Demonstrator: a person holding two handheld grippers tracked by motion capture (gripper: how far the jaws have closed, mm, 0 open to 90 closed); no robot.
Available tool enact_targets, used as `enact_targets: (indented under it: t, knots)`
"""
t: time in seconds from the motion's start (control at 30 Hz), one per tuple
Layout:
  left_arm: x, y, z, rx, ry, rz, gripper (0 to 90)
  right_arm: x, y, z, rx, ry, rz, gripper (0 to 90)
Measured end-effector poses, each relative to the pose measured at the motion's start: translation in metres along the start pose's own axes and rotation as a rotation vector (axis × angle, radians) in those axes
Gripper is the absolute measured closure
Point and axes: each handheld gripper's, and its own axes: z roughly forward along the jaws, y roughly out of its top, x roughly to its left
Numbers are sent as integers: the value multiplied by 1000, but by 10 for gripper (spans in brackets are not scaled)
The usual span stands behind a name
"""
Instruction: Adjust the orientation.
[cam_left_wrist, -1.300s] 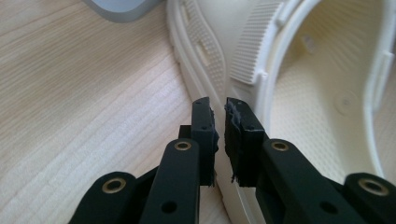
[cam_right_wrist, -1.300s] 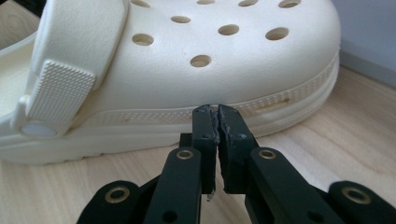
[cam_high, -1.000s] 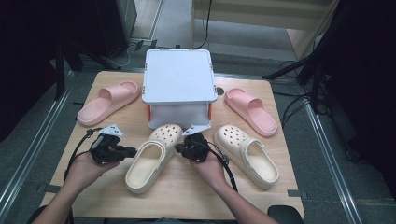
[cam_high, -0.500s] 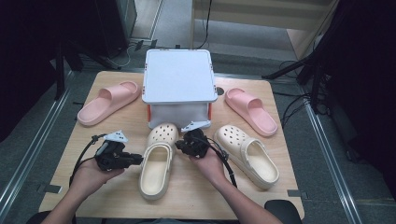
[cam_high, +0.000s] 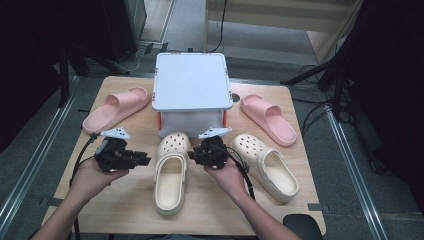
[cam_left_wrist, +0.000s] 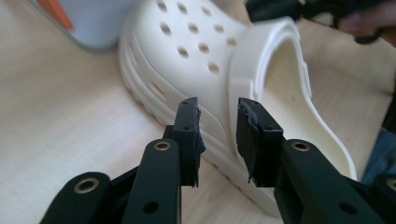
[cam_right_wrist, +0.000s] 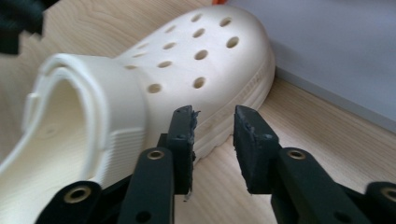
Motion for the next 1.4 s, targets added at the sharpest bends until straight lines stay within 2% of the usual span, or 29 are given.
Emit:
enact_targets:
  t: [0.1, 0.13, 0.17, 0.33, 0.37, 0.4, 0.43, 0.47, 0.53, 0.57, 0.6, 0.63, 0.67, 0.73, 0.83, 0.87, 0.97, 1.03, 1.07, 1.2, 1.4]
  knots:
    - [3, 14, -4, -11, 10, 14, 652, 7, 0, -10, -19, 3, -15, 642]
    - [3, 14, -4, -11, 10, 14, 655, 7, 0, -10, -19, 3, -15, 642]
    - [4, 24, -6, -27, 28, 22, 663, 11, -1, -17, -35, 17, -21, 611]
    - [11, 48, -15, -72, 17, 9, 719, 21, -3, -29, -49, 32, -19, 559]
    - [11, 48, -15, -72, 17, 9, 726, 21, -3, -29, -49, 32, -19, 559]
    - [15, 58, -18, -83, 11, 2, 736, 24, -5, -33, -49, 31, -8, 537]
    - [15, 58, -18, -83, 11, 2, 738, 25, -5, -34, -50, 36, -8, 537]
    - [18, 69, -19, -77, 12, 7, 746, 26, -6, -35, -45, 41, -2, 538]
    - [20, 80, -21, -79, 21, 18, 767, 30, -8, -37, -42, 50, 0, 548]
    - [20, 80, -21, -79, 21, 18, 792, 30, -8, -37, -42, 50, 0, 548]
    - [21, 85, -22, -93, 24, 29, 792, 33, -9, -38, -42, 54, -6, 547]
    - [23, 90, -23, -106, 23, 35, 847, 38, -11, -39, -36, 49, -11, 537]
    - [25, 95, -24, -108, 21, 36, 847, 38, -11, -39, -36, 49, -11, 537]
    - [29, 109, -22, -102, 38, 43, 880, 44, -16, -38, -34, 40, -14, 503]
    - [31, 118, -20, -98, 39, 47, 880, 47, -22, -35, -19, 33, 4, 467]
    - [33, 126, -17, -88, 40, 53, 877, 48, -23, -33, -12, 31, 7, 457]
    - [35, 132, -13, -68, 42, 51, 874, 51, -26, -30, -10, 24, 9, 434]
    - [37, 138, -8, -56, 52, 55, 880, 55, -30, -26, -9, 21, 28, 407]
    - [37, 140, -6, -48, 70, 62, 882, 56, -31, -24, -6, 19, 37, 398]
    - [38, 141, 1, -39, 62, 79, 876, 60, -34, -14, 11, 9, 51, 391]
    - [41, 141, 3, -49, 42, 76, 862, 60, -37, -3, 18, -1, 87, 392]
